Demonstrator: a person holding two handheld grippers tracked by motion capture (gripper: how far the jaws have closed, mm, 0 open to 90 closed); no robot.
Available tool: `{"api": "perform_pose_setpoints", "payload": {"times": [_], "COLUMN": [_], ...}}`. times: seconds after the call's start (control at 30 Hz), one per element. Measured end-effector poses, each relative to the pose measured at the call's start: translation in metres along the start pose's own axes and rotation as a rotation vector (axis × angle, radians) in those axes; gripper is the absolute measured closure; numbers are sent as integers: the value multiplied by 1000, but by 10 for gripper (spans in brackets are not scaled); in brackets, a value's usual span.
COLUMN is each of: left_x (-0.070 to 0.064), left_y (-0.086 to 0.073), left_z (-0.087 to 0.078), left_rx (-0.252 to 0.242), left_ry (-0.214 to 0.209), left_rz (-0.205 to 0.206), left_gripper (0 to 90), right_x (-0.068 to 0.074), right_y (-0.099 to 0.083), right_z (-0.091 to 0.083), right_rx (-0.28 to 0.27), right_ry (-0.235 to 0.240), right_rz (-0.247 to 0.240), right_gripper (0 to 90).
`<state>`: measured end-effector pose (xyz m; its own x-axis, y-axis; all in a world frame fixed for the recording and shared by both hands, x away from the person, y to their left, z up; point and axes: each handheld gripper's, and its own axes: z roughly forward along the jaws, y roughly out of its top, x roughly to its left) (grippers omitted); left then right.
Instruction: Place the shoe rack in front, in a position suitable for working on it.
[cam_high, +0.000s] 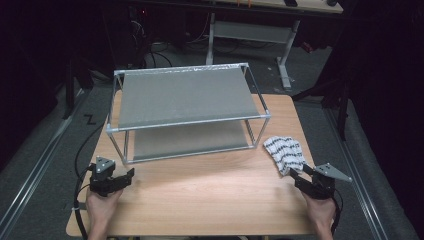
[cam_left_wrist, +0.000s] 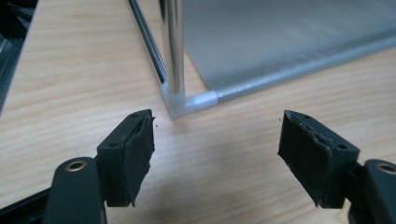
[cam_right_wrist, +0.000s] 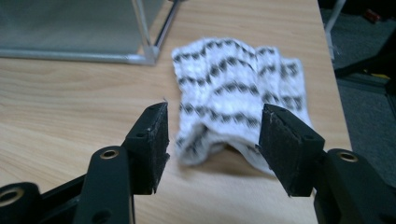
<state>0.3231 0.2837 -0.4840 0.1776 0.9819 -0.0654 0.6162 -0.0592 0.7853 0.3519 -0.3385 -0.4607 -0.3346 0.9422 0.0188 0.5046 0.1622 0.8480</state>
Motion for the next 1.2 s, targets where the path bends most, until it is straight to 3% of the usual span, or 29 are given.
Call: {"api": "perform_pose_setpoints", "payload": {"times": [0.13,0.23,0.4,0.57,0.83,1.03,1.2], "left_x": [2,3,4,5,8,10,14], "left_y": [5,11,19,29,38,44,48], "left_z": [-4,-8,-11,-10,-7,-7,-8], "left_rx": [-15,-39,-57,-66,-90,-103,-116], "left_ry": [8,17,37,78,97,93,82], "left_rz": [-8,-9,-17,-33,-40,-49,-54], "left_gripper": [263,263,263,271,301,316,388], "right_x": [6,11,10,16,30,42,49], "right_y": [9,19,28,50,80,100,118], "right_z": [7,22,34,48,65,74,80], "right_rx": [0,32,37,35,16,-8,-30], "right_ry": [13,4,1,42,117,153,172], "right_rz": [-26,-61,-64,-70,-81,-79,-74], "right_gripper": [438,445,442,488,535,555,574]}}
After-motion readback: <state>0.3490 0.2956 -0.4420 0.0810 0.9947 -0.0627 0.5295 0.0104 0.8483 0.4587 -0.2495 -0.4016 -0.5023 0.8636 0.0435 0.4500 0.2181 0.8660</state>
